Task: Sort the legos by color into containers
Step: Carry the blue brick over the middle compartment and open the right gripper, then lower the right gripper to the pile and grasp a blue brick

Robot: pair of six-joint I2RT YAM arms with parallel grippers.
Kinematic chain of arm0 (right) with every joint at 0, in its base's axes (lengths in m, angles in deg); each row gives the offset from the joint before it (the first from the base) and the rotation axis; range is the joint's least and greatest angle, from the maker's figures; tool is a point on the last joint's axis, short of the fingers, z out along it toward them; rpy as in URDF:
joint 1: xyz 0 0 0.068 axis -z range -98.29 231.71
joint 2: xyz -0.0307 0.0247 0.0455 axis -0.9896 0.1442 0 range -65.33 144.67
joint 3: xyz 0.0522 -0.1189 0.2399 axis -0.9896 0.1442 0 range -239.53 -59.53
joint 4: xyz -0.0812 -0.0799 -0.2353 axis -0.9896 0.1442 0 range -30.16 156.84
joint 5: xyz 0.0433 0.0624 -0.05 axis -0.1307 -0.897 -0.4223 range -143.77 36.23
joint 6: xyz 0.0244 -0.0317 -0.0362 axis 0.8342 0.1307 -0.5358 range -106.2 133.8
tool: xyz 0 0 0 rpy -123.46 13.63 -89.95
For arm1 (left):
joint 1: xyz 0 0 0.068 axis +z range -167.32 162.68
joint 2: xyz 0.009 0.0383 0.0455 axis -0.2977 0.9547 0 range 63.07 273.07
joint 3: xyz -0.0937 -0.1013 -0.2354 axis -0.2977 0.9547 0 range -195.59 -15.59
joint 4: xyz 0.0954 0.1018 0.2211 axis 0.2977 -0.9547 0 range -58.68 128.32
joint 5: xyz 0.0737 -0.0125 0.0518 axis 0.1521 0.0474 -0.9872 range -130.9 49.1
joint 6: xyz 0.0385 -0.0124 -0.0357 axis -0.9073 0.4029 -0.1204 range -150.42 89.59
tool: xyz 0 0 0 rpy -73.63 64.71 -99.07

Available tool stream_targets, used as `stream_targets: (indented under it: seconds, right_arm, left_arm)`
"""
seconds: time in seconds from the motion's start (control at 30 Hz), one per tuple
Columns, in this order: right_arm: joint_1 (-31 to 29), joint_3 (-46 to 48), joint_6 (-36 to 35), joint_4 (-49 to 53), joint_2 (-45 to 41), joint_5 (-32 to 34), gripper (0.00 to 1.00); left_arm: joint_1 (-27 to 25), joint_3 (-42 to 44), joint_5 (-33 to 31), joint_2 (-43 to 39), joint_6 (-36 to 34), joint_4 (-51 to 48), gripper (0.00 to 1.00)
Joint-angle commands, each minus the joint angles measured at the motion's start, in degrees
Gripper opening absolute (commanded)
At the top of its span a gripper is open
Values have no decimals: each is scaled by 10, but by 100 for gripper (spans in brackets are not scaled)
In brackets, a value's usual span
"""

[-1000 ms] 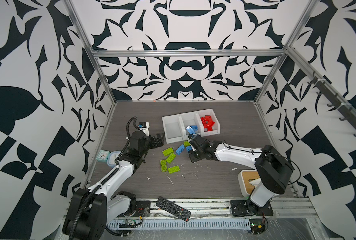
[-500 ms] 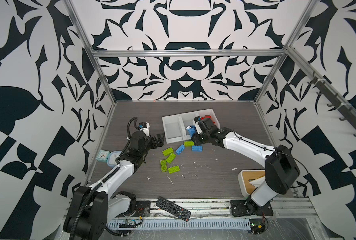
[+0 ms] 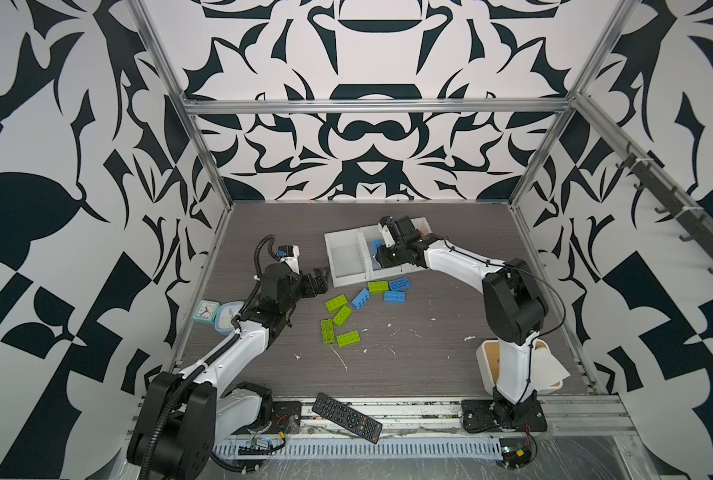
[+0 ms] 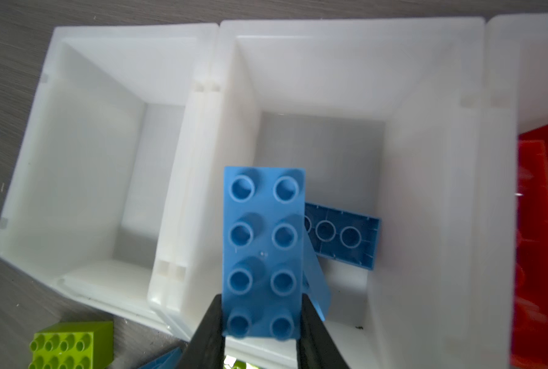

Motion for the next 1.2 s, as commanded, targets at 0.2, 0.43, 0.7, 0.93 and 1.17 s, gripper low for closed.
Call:
stream_targets:
  seconds: [0.2, 0.43, 0.7, 0.93, 1.17]
  right_arm:
    - [4, -29, -11, -1, -19, -2, 58]
    - [-27, 53, 23, 2, -106, -8, 65]
    - [-119, 158, 93, -4, -173, 31, 67]
    - [-144, 153, 117, -2, -150, 27, 68]
    - [-149, 125, 117, 17, -104, 27, 68]
  left_arm:
    - [1, 9, 2, -1, 5, 14, 100]
    - [1, 12, -2, -10, 4, 15, 100]
    - [1, 16, -10, -19, 2, 13, 100]
    - [1, 16, -9, -19, 3, 13, 100]
    - [1, 17, -13, -22, 1, 14, 100]
